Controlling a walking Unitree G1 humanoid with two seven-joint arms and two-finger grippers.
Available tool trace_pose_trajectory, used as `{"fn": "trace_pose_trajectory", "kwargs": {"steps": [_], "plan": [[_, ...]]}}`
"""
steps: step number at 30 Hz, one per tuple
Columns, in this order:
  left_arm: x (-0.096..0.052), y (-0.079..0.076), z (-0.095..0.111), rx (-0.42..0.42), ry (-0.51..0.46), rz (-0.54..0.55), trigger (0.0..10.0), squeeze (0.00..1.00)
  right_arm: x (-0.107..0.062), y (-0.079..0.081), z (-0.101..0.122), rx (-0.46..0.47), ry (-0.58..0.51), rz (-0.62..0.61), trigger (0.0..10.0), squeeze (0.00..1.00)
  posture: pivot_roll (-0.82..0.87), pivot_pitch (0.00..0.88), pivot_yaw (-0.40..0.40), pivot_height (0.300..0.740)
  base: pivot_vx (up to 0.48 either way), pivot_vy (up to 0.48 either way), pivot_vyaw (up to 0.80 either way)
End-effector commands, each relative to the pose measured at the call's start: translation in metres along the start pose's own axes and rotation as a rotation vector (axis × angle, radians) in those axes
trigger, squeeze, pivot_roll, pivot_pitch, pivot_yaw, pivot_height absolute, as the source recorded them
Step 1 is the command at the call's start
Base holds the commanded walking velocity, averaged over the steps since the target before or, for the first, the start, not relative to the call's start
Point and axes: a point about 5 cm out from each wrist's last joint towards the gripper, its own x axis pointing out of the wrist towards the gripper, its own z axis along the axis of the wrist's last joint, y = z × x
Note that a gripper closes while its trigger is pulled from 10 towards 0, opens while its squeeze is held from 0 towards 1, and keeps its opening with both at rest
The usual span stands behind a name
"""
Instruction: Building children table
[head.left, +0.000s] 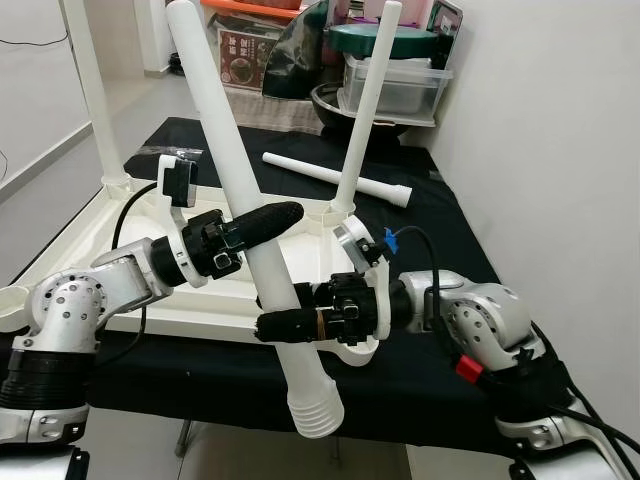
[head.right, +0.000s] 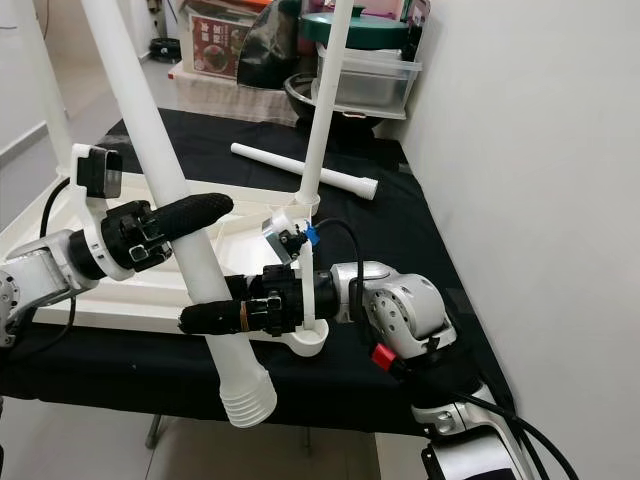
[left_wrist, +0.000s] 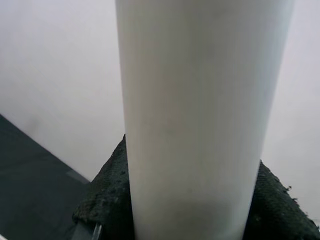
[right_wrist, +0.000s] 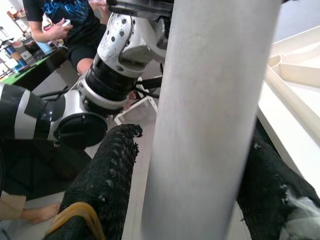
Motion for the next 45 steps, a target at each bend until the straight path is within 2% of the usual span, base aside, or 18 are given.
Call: {"fn": "trace_pose_trajectory", "kwargs": {"steps": [1, 18, 30, 31, 33, 34, 45], "plan": [[0.005, 0.0, 0.001, 0.016, 0.009, -0.011, 10.0, 0.0, 0.001, 0.0, 0.001, -0.009, 0.016, -0.008, 10.0, 0.0, 0.06, 0.004, -0.092, 0.74, 0.0, 0.0, 0.0], [0.015, 0.003, -0.004, 0.036, 0.02, -0.028, 10.0, 0.0, 0.023, -0.002, 0.001, -0.025, 0.054, -0.028, 10.0, 0.0, 0.06, 0.003, -0.088, 0.74, 0.0, 0.0, 0.0], [0.017, 0.006, -0.003, 0.048, 0.014, -0.029, 10.0, 0.0, 0.027, -0.002, 0.002, -0.044, 0.085, -0.028, 10.0, 0.0, 0.05, 0.001, -0.09, 0.74, 0.0, 0.0, 0.0], [0.018, 0.006, -0.003, 0.051, 0.012, -0.028, 10.0, 0.0, 0.027, -0.002, 0.001, -0.043, 0.09, -0.026, 7.5, 0.0, 0.05, 0.001, -0.09, 0.74, 0.0, 0.0, 0.0], [0.018, 0.006, -0.003, 0.054, 0.012, -0.027, 10.0, 0.0, 0.027, -0.002, 0.001, -0.042, 0.094, -0.024, 7.5, 0.0, 0.05, 0.001, -0.09, 0.74, 0.0, 0.0, 0.0], [0.018, 0.006, -0.003, 0.055, 0.011, -0.027, 10.0, 0.0, 0.028, -0.002, 0.0, -0.043, 0.098, -0.022, 0.0, 0.0, 0.05, 0.002, -0.091, 0.74, 0.0, 0.0, 0.0], [0.017, 0.008, -0.002, 0.062, 0.005, -0.021, 10.0, 0.0, 0.03, -0.002, -0.002, -0.042, 0.113, -0.02, 0.0, 0.0, 0.05, 0.0, -0.091, 0.74, 0.0, 0.0, 0.0]]}}
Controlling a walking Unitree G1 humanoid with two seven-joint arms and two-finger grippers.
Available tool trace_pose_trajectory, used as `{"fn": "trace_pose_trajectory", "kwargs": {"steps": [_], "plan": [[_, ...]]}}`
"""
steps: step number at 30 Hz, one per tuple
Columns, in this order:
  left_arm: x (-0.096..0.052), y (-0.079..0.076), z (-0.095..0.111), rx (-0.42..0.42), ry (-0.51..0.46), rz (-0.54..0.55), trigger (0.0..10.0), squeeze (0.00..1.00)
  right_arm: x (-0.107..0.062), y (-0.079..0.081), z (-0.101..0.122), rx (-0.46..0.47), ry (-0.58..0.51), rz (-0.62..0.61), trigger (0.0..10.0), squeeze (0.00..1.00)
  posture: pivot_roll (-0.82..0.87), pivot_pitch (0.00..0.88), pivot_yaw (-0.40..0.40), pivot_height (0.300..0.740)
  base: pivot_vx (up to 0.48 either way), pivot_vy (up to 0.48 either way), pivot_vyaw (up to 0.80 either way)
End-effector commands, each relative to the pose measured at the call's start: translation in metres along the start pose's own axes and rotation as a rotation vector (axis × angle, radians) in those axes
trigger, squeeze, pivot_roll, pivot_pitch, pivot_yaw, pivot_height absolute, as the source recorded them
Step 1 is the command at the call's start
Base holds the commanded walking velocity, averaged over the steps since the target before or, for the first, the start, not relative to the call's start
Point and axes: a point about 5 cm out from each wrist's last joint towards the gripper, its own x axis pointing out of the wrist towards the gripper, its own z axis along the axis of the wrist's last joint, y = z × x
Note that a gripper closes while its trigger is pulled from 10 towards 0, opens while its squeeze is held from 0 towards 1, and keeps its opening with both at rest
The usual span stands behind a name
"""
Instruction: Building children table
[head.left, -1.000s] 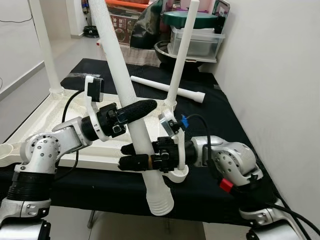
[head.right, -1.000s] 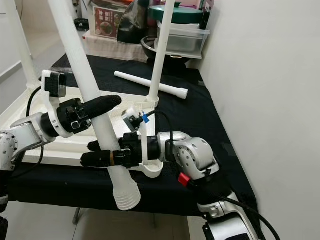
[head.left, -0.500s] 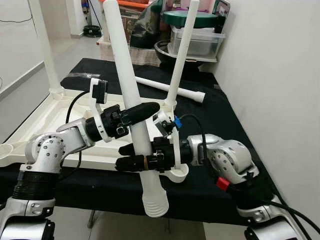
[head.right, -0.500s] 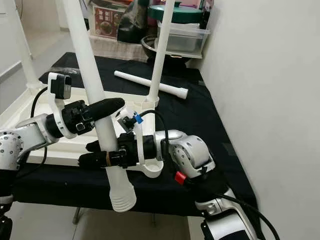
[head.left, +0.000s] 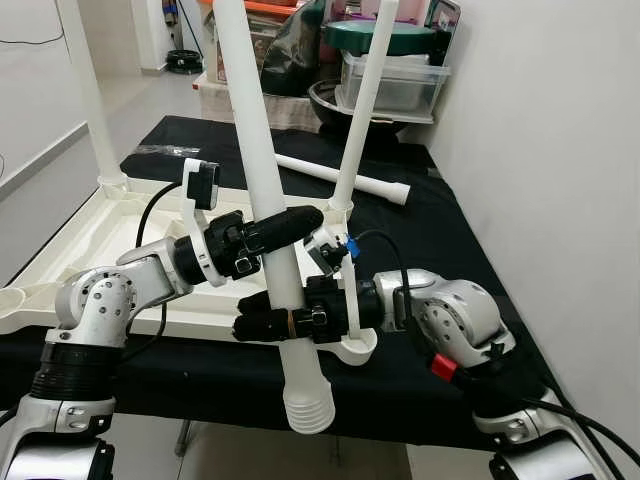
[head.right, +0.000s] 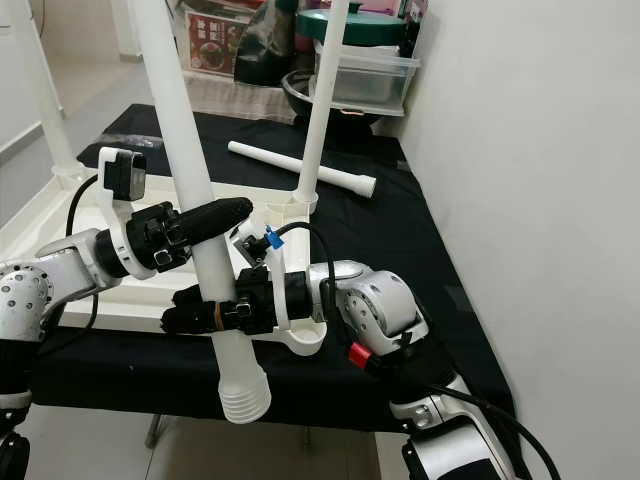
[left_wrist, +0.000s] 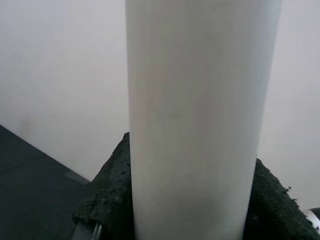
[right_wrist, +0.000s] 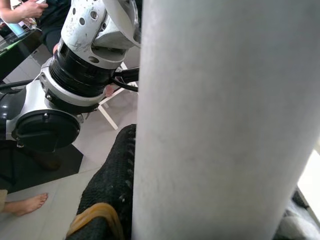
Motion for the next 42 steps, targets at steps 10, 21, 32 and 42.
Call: {"fn": "trace_pose_trajectory", "kwargs": {"steps": [10, 21, 32, 42], "plan": [[0.007, 0.004, 0.0, 0.002, -0.003, 0.05, 10.0, 1.0, 0.007, 0.003, -0.002, -0.02, 0.027, 0.024, 0.0, 0.0, 0.05, 0.0, -0.091, 0.74, 0.0, 0.0, 0.0], [0.006, 0.006, 0.005, 0.025, -0.029, 0.081, 10.0, 0.0, 0.004, -0.001, -0.002, -0.018, 0.014, 0.0, 0.0, 0.0, 0.05, 0.0, -0.091, 0.74, 0.0, 0.0, 0.0], [-0.006, -0.002, 0.033, 0.078, -0.146, 0.115, 10.0, 0.0, -0.013, -0.016, -0.003, -0.008, -0.03, -0.104, 0.0, 0.0, 0.06, 0.0, -0.1, 0.74, 0.0, 0.0, 0.0], [-0.012, -0.027, 0.018, 0.109, -0.148, 0.088, 10.0, 0.0, -0.042, -0.036, 0.005, -0.027, -0.108, -0.253, 0.0, 0.0, 0.07, 0.0, -0.101, 0.74, 0.0, 0.0, 0.0]]}}
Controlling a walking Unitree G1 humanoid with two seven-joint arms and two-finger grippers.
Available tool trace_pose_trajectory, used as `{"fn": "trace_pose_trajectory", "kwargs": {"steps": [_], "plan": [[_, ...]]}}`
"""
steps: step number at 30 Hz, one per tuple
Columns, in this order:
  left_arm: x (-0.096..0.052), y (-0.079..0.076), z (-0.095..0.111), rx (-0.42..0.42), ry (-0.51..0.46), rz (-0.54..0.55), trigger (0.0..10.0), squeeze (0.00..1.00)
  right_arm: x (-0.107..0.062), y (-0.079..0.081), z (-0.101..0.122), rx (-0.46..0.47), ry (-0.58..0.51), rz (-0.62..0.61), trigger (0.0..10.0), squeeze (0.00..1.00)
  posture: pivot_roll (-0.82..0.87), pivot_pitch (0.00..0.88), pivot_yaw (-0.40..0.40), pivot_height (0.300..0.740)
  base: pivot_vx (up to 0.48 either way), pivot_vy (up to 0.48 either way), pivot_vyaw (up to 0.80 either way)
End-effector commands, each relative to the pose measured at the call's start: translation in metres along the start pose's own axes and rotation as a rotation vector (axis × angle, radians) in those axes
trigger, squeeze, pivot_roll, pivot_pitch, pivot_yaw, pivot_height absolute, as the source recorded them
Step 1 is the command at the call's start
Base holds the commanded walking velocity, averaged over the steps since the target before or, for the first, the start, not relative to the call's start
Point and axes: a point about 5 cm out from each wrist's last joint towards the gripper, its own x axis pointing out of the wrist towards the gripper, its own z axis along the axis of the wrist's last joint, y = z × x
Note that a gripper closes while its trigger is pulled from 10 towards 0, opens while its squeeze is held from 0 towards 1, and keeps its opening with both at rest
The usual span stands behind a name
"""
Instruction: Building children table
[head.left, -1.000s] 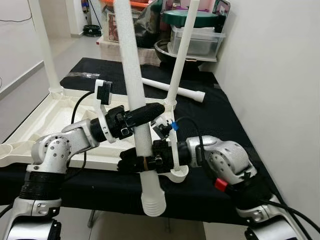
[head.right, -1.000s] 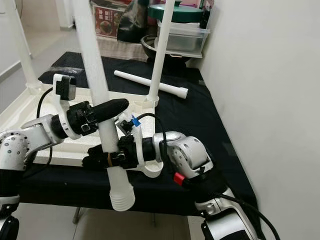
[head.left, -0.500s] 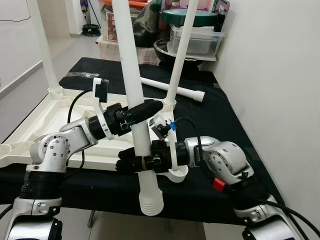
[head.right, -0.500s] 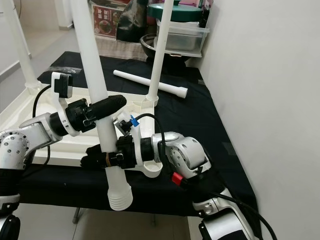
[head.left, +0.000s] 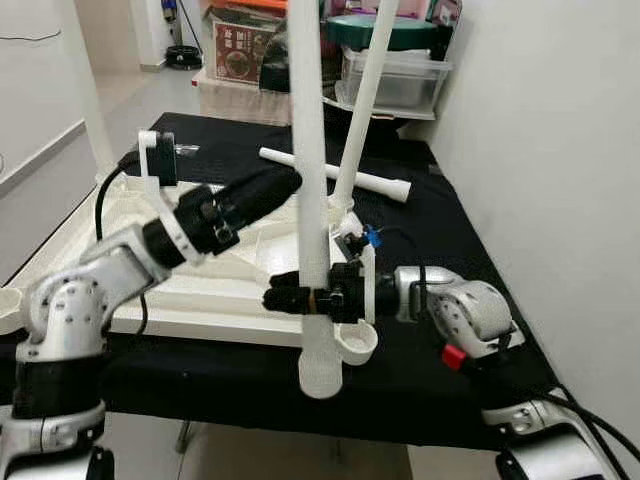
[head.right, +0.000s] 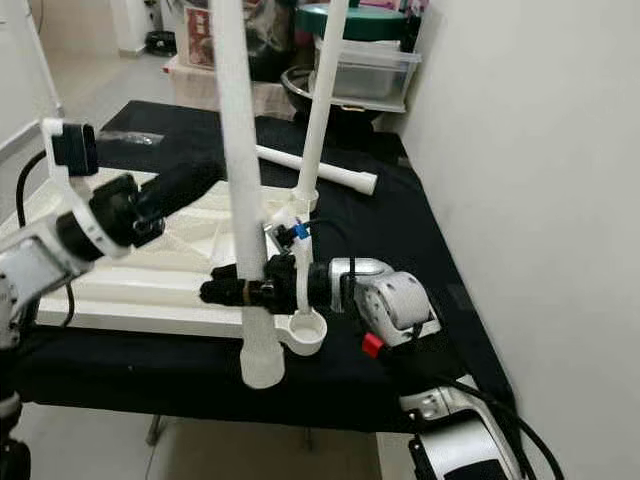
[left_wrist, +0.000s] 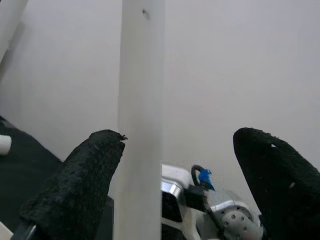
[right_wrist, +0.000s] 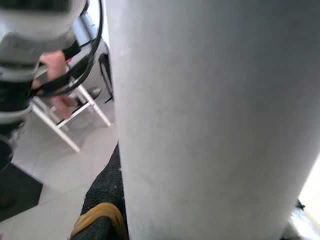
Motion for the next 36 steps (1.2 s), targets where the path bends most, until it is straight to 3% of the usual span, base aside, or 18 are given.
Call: {"fn": "trace_pose_trajectory", "kwargs": {"steps": [1, 4, 6, 7, 8, 9, 10, 11, 13, 14, 16, 18, 23, 25, 29, 32, 36], "plan": [[0.001, -0.009, -0.006, -0.016, 0.001, -0.021, 10.0, 0.0, -0.008, -0.007, 0.015, -0.038, -0.05, -0.05, 0.0, 0.0, 0.07, 0.0, -0.101, 0.74, 0.0, 0.0, 0.0], [0.001, -0.011, -0.008, -0.024, 0.0, -0.018, 10.0, 0.0, -0.011, -0.009, 0.019, -0.044, -0.069, -0.066, 0.0, 0.0, 0.07, 0.0, -0.101, 0.74, 0.0, 0.0, 0.0], [-0.003, -0.014, -0.021, -0.013, 0.011, 0.033, 10.0, 0.0, -0.022, -0.017, 0.039, -0.088, -0.17, -0.144, 0.0, 0.0, 0.07, 0.0, -0.105, 0.74, 0.0, 0.0, 0.0], [-0.003, -0.014, -0.021, -0.013, 0.011, 0.033, 10.0, 0.0, -0.022, -0.017, 0.039, -0.088, -0.17, -0.144, 0.0, 0.0, 0.07, 0.0, -0.105, 0.74, 0.0, 0.0, 0.0], [-0.007, -0.011, -0.031, 0.037, 0.029, 0.118, 10.0, 0.0, -0.029, -0.023, 0.05, -0.118, -0.228, -0.222, 0.0, 0.0, 0.07, 0.0, -0.105, 0.74, 0.0, 0.0, 0.0], [-0.007, -0.011, -0.031, 0.037, 0.029, 0.118, 10.0, 0.0, -0.029, -0.023, 0.05, -0.118, -0.228, -0.222, 0.0, 0.0, 0.07, 0.0, -0.105, 0.74, 0.0, 0.0, 0.0], [-0.013, -0.009, -0.045, 0.075, 0.048, 0.209, 10.0, 0.0, -0.036, -0.032, 0.061, -0.121, -0.3, -0.331, 0.0, 0.0, 0.08, 0.0, -0.107, 0.74, 0.0, 0.0, 0.0], [-0.013, -0.009, -0.045, 0.075, 0.048, 0.209, 10.0, 0.0, -0.036, -0.032, 0.061, -0.121, -0.3, -0.331, 0.0, 0.0, 0.08, 0.0, -0.107, 0.74, 0.0, 0.0, 0.0], [-0.021, -0.008, -0.061, 0.109, 0.069, 0.315, 10.0, 0.0, -0.046, -0.042, 0.07, -0.124, -0.376, -0.476, 0.0, 0.0, 0.08, 0.0, -0.109, 0.74, 0.0, 0.0, 0.0], [-0.026, -0.01, -0.074, 0.14, 0.103, 0.37, 10.0, 0.0, -0.053, -0.049, 0.07, -0.148, -0.395, -0.599, 10.0, 0.0, 0.08, 0.0, -0.112, 0.74, 0.0, 0.0, 0.0], [-0.034, -0.016, -0.093, 0.173, 0.148, 0.445, 10.0, 0.0, -0.065, -0.057, 0.07, -0.203, -0.434, -0.796, 10.0, 0.0, 0.08, 0.006, -0.115, 0.74, 0.0, 0.0, 0.0], [-0.037, -0.024, -0.105, 0.182, 0.173, 0.475, 10.0, 0.0, -0.071, -0.059, 0.07, -0.265, -0.468, -0.904, 10.0, 0.0, 0.08, 0.022, -0.12, 0.74, 0.0, 0.0, 0.0], [-0.04, -0.035, -0.117, 0.149, 0.177, 0.522, 10.0, 0.0, -0.072, -0.061, 0.065, -0.351, -0.46, -1.018, 10.0, 0.0, 0.08, 0.046, -0.127, 0.74, 0.0, 0.0, 0.0], [-0.044, -0.042, -0.124, 0.14, 0.179, 0.569, 10.0, 0.0, -0.07, -0.066, 0.051, -0.419, -0.385, -1.119, 10.0, 0.0, 0.08, 0.064, -0.133, 0.74, 0.0, 0.0, 0.0], [-0.045, -0.048, -0.128, 0.134, 0.176, 0.592, 10.0, 0.0, -0.063, -0.068, 0.037, -0.444, -0.326, -1.147, 10.0, 0.0, 0.08, 0.088, -0.138, 0.74, 0.0, 0.0, 0.0], [-0.047, -0.056, -0.134, 0.155, 0.177, 0.617, 10.0, 0.0, -0.049, -0.069, 0.019, -0.503, -0.251, -1.183, 10.0, 0.0, 0.08, 0.116, -0.14, 0.74, 0.0, 0.0, 0.0], [-0.045, -0.062, -0.135, 0.153, 0.164, 0.632, 10.0, 0.0, -0.034, -0.069, 0.007, -0.443, -0.251, -1.193, 10.0, 0.0, 0.08, 0.135, -0.146, 0.74, 0.0, 0.0, 0.0]]}}
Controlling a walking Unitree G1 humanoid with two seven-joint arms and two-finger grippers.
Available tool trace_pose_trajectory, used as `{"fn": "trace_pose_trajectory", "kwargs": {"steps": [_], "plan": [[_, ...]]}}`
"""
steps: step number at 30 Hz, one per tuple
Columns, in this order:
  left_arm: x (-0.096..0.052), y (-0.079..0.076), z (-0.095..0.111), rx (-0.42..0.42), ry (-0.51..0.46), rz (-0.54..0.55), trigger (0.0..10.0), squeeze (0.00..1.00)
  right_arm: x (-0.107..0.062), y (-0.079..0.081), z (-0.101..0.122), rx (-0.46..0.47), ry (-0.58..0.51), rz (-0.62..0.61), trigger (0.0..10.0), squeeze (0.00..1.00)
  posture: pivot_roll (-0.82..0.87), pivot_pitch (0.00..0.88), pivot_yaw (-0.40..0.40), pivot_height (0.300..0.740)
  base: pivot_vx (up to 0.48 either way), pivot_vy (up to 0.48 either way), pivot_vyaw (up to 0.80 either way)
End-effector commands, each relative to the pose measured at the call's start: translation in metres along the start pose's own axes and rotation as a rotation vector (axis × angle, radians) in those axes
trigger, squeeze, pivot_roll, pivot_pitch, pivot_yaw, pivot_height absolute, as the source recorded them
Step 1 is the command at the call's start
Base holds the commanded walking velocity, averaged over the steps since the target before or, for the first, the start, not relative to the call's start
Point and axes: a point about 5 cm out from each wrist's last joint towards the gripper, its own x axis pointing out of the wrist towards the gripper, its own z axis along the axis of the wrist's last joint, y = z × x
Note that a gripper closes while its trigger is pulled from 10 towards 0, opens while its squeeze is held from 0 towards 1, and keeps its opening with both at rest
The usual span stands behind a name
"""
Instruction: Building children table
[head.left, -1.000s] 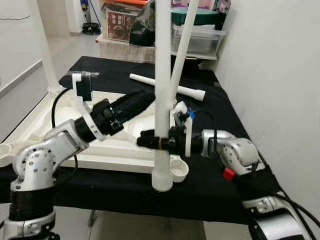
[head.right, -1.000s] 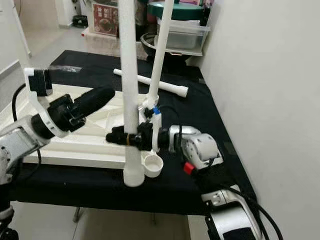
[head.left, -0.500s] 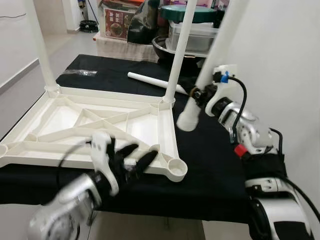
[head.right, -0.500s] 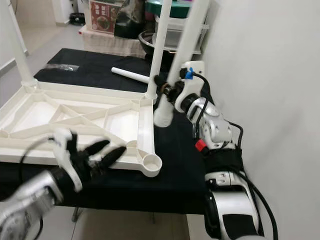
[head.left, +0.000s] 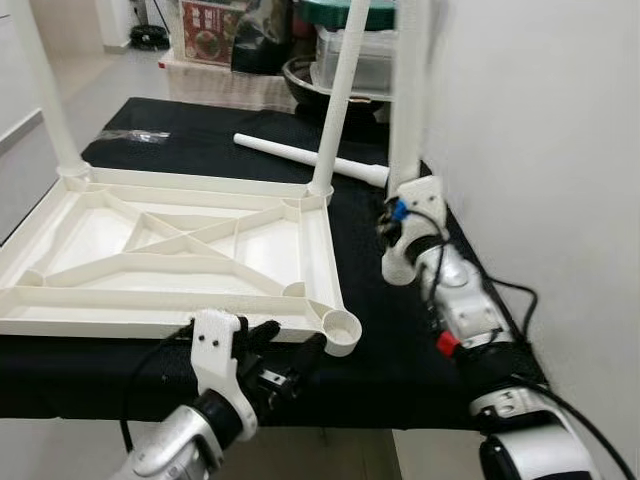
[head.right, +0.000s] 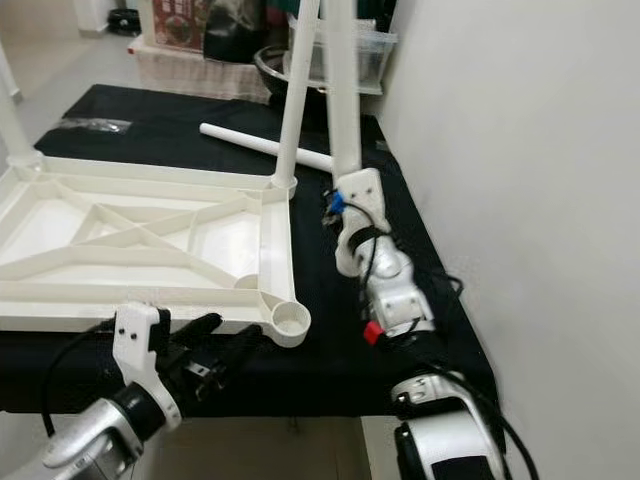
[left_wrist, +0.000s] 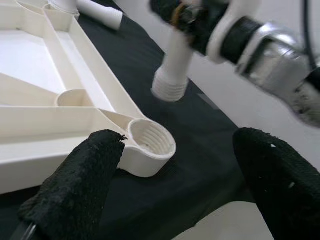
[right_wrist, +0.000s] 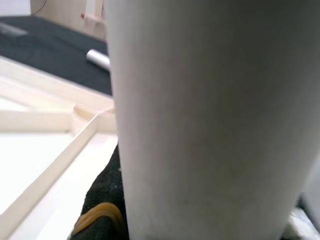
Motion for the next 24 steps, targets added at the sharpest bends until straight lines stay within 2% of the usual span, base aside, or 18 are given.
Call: {"fn": "trace_pose_trajectory", "kwargs": {"steps": [1, 4, 8, 9, 11, 12, 15, 16, 19, 20, 24], "plan": [[-0.001, -0.003, 0.001, 0.003, -0.012, 0.015, 10.0, 0.0, -0.001, -0.003, -0.003, -0.001, -0.006, -0.029, 10.0, 0.0, 0.08, 0.135, -0.146, 0.74, 0.0, 0.0, 0.0], [-0.001, -0.004, 0.002, -0.003, -0.015, 0.021, 10.0, 0.0, 0.004, 0.011, 0.005, 0.047, -0.034, -0.035, 10.0, 0.0, 0.08, 0.15, -0.146, 0.74, 0.0, 0.0, 0.0], [-0.001, -0.004, 0.002, 0.005, -0.016, 0.022, 10.0, 0.0, 0.008, 0.017, 0.012, 0.092, -0.034, -0.025, 10.0, 0.0, 0.07, 0.154, -0.147, 0.74, 0.0, 0.0, 0.0], [-0.001, -0.002, 0.002, 0.01, -0.017, 0.031, 10.0, 0.0, 0.012, 0.024, 0.02, 0.157, -0.045, -0.006, 10.0, 0.0, 0.07, 0.155, -0.152, 0.74, 0.0, 0.0, 0.0], [-0.001, -0.002, 0.002, 0.01, -0.017, 0.031, 10.0, 0.0, 0.012, 0.024, 0.02, 0.157, -0.045, -0.006, 10.0, 0.0, 0.07, 0.155, -0.152, 0.74, 0.0, 0.0, 0.0], [-0.001, -0.001, 0.001, 0.013, -0.018, 0.04, 10.0, 0.0, 0.013, 0.029, 0.028, 0.211, -0.063, 0.008, 10.0, 0.0, 0.07, 0.158, -0.156, 0.74, 0.0, 0.0, 0.0], [-0.002, 0.0, 0.001, 0.015, -0.017, 0.045, 10.0, 0.0, 0.013, 0.034, 0.034, 0.259, -0.072, 0.035, 10.0, 0.0, 0.07, 0.158, -0.157, 0.74, 0.0, 0.0, 0.0], [-0.002, 0.001, 0.0, 0.011, -0.016, 0.054, 10.0, 0.0, 0.013, 0.04, 0.039, 0.31, -0.072, 0.055, 10.0, 0.0, 0.07, 0.16, -0.158, 0.74, 0.0, 0.0, 0.0], [-0.002, 0.001, -0.001, 0.009, -0.015, 0.061, 10.0, 0.0, 0.013, 0.043, 0.042, 0.345, -0.071, 0.068, 10.0, 0.0, 0.07, 0.16, -0.158, 0.74, 0.0, 0.0, 0.0], [-0.003, 0.0, -0.001, 0.006, -0.014, 0.069, 10.0, 0.0, 0.011, 0.056, 0.05, 0.441, -0.072, 0.123, 10.0, 0.0, 0.06, 0.162, -0.161, 0.74, 0.0, 0.0, 0.0], [-0.004, -0.001, -0.001, 0.008, -0.014, 0.07, 10.0, 0.0, 0.009, 0.064, 0.056, 0.502, -0.079, 0.159, 10.0, 0.0, 0.06, 0.164, -0.161, 0.74, 0.0, 0.0, 0.0]]}}
